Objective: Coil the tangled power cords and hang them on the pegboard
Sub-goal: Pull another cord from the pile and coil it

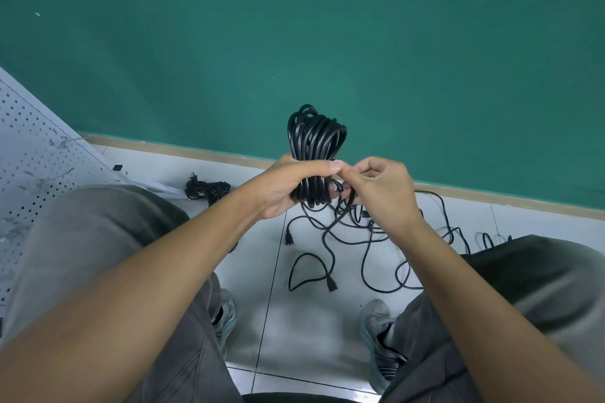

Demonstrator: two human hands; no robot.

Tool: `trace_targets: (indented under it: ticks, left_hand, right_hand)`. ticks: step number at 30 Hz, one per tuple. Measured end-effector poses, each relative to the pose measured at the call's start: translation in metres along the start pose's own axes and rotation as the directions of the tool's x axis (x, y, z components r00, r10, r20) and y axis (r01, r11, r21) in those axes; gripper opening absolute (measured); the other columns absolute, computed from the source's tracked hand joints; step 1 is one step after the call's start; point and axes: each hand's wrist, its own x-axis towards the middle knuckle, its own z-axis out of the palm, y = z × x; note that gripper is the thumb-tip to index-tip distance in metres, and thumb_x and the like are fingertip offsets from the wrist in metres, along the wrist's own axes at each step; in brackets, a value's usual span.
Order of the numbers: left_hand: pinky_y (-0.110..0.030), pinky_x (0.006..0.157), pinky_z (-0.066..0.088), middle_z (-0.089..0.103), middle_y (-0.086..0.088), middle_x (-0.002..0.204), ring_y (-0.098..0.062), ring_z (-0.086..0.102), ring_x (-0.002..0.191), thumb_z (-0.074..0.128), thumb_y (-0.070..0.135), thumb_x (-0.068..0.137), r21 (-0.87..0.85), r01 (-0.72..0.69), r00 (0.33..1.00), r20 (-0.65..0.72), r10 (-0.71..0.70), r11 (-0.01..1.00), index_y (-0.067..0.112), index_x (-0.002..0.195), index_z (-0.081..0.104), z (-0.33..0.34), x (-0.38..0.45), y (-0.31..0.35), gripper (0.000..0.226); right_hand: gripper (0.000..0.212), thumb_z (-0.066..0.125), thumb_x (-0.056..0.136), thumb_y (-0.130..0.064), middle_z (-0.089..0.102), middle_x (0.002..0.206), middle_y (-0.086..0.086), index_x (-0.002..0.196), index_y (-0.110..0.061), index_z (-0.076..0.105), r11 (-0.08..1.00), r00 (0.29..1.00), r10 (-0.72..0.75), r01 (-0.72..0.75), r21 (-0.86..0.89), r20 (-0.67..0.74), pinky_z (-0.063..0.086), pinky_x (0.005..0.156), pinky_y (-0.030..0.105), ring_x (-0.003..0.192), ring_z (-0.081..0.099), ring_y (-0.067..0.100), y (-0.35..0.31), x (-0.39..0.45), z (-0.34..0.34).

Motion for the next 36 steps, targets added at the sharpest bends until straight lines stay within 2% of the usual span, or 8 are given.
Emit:
trace_targets:
  ticks: [2, 7, 13, 18, 21, 27, 33, 36]
  left_hand:
    - [-0.045, 0.103, 0.055, 0.072, -0.012, 0.083, -0.022, 0.069, 0.081, 0.071, 0.02, 0.083, -0.107, -0.003, 1.0, -0.016, 0.001, 0.994, -0.002, 0.099, 0.075, -0.001, 0.003, -0.002, 0.027]
    - [-0.034, 0.085, 0.061, 0.07, -0.016, 0.084, -0.026, 0.071, 0.084, 0.073, 0.021, 0.081, -0.156, 0.003, 0.998, -0.062, -0.013, 0.988, -0.001, 0.094, 0.07, -0.007, 0.003, -0.001, 0.025]
    - [-0.027, 0.073, 0.059, 0.072, -0.014, 0.096, -0.022, 0.071, 0.086, 0.072, 0.02, 0.092, -0.069, 0.075, 0.995, -0.059, -0.079, 0.995, 0.0, 0.107, 0.069, -0.004, 0.0, 0.006, 0.026]
    - [-0.035, 0.087, 0.059, 0.07, -0.016, 0.129, -0.028, 0.068, 0.118, 0.075, 0.024, 0.088, -0.022, 0.09, 0.994, 0.056, -0.089, 0.996, 0.0, 0.13, 0.065, -0.001, -0.002, 0.003, 0.049]
    - [-0.038, 0.092, 0.057, 0.067, -0.017, 0.135, -0.037, 0.059, 0.131, 0.07, 0.028, 0.09, 0.016, 0.07, 0.994, 0.087, -0.071, 0.997, 0.002, 0.134, 0.064, -0.001, 0.0, 0.002, 0.051]
    - [-0.034, 0.088, 0.056, 0.071, -0.015, 0.128, -0.026, 0.066, 0.109, 0.067, 0.027, 0.09, 0.107, 0.044, 0.988, 0.14, -0.059, 0.993, 0.009, 0.132, 0.067, 0.004, -0.003, 0.004, 0.046]
    - [-0.032, 0.084, 0.057, 0.076, -0.012, 0.113, -0.021, 0.071, 0.104, 0.067, 0.027, 0.091, 0.084, 0.074, 0.985, 0.151, -0.086, 0.994, 0.016, 0.123, 0.068, 0.008, -0.004, 0.003, 0.035]
    - [-0.035, 0.087, 0.058, 0.076, -0.013, 0.102, -0.025, 0.072, 0.099, 0.066, 0.029, 0.085, -0.012, 0.086, 0.988, 0.131, -0.084, 0.996, 0.009, 0.112, 0.068, 0.009, -0.002, -0.001, 0.034]
  right_hand:
    - [0.029, 0.074, 0.093, -0.031, 0.076, 0.073, -0.001, 0.092, -0.003, 0.068, 0.997, 0.999, 0.001, -0.004, 0.071, 0.051, 0.06, 0.081, 0.04, 0.071, 0.072, 0.013, 0.001, 0.002, 0.003]
    - [0.003, 0.064, 0.1, -0.011, 0.07, 0.1, 0.019, 0.098, -0.01, 0.063, 0.996, 0.988, 0.055, -0.065, 0.061, 0.148, 0.062, 0.084, 0.032, 0.091, 0.071, 0.025, 0.014, 0.009, 0.009]
    - [0.013, 0.065, 0.099, -0.007, 0.065, 0.091, 0.002, 0.089, -0.016, 0.066, 0.988, 0.991, -0.092, 0.103, 0.117, -0.1, 0.064, 0.072, 0.03, 0.082, 0.07, 0.02, 0.008, 0.009, 0.002]
    - [0.018, 0.066, 0.098, -0.005, 0.07, 0.097, 0.005, 0.088, -0.019, 0.068, 0.961, 0.96, -0.167, 0.209, 0.18, -0.227, 0.061, 0.071, 0.023, 0.085, 0.073, 0.014, -0.005, 0.005, 0.0]
    - [0.013, 0.068, 0.098, -0.008, 0.07, 0.098, 0.004, 0.092, -0.019, 0.072, 0.96, 0.926, -0.248, 0.275, 0.058, -0.284, 0.063, 0.07, 0.028, 0.077, 0.07, 0.008, -0.005, 0.006, -0.001]
    - [0.015, 0.068, 0.096, -0.005, 0.068, 0.097, 0.003, 0.092, -0.019, 0.073, 0.938, 0.895, -0.334, 0.348, -0.008, -0.295, 0.06, 0.064, 0.021, 0.085, 0.068, 0.009, -0.005, 0.008, 0.0]
    - [0.012, 0.07, 0.095, -0.008, 0.059, 0.09, -0.016, 0.092, -0.019, 0.073, 0.894, 0.839, -0.448, 0.427, -0.138, -0.309, 0.062, 0.062, 0.031, 0.087, 0.063, 0.007, 0.001, 0.014, 0.001]
    - [0.006, 0.075, 0.091, -0.018, 0.063, 0.088, -0.015, 0.087, -0.021, 0.074, 0.903, 0.841, -0.429, 0.396, -0.166, -0.328, 0.06, 0.075, 0.039, 0.082, 0.064, 0.009, 0.003, 0.019, 0.0]
